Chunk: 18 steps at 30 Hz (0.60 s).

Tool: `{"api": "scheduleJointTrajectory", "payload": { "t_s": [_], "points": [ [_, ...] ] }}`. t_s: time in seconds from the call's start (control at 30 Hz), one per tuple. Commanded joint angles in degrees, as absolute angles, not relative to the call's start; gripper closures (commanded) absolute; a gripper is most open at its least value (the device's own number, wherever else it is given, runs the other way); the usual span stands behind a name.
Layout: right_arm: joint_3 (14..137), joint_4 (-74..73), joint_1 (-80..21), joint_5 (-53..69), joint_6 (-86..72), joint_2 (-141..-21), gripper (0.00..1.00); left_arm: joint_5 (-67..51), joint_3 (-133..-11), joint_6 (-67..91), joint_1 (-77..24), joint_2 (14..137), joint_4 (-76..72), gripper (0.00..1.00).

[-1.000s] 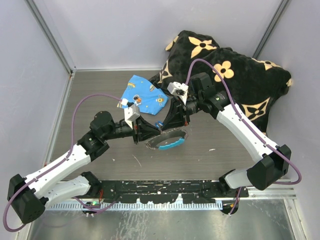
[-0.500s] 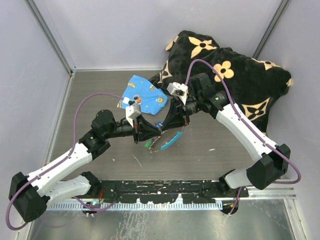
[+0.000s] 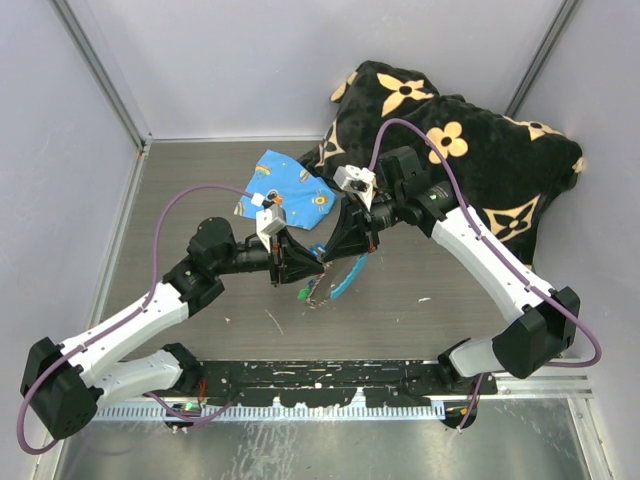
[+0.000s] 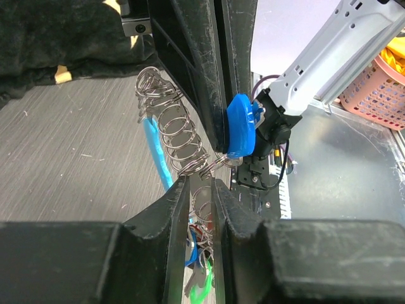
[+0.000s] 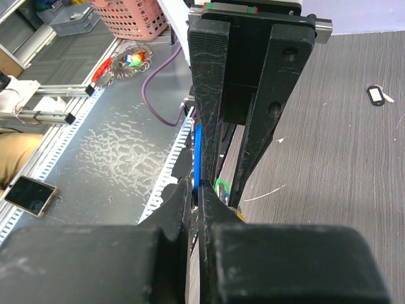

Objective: Remove the keys from the keyring
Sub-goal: Remove the key from the keyring.

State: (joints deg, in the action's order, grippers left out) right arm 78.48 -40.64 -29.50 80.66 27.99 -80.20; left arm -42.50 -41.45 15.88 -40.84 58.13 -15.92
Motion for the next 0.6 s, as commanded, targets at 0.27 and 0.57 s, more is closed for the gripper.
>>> {"api": "scheduleJointTrajectory", "payload": {
  "t_s": [0.27,0.57],
  "points": [
    [80.8,-39.6,-29.4,83.0,28.4,-79.5,0.99,-43.6,-43.0,16.6,-40.6,58.8,-18.5,0.76],
    [80.8,-39.6,-29.4,82.9,28.5,-79.4,0.99,-43.4,-43.3,16.6,-40.5,59.2,-17.7,0.75]
  ]
}}
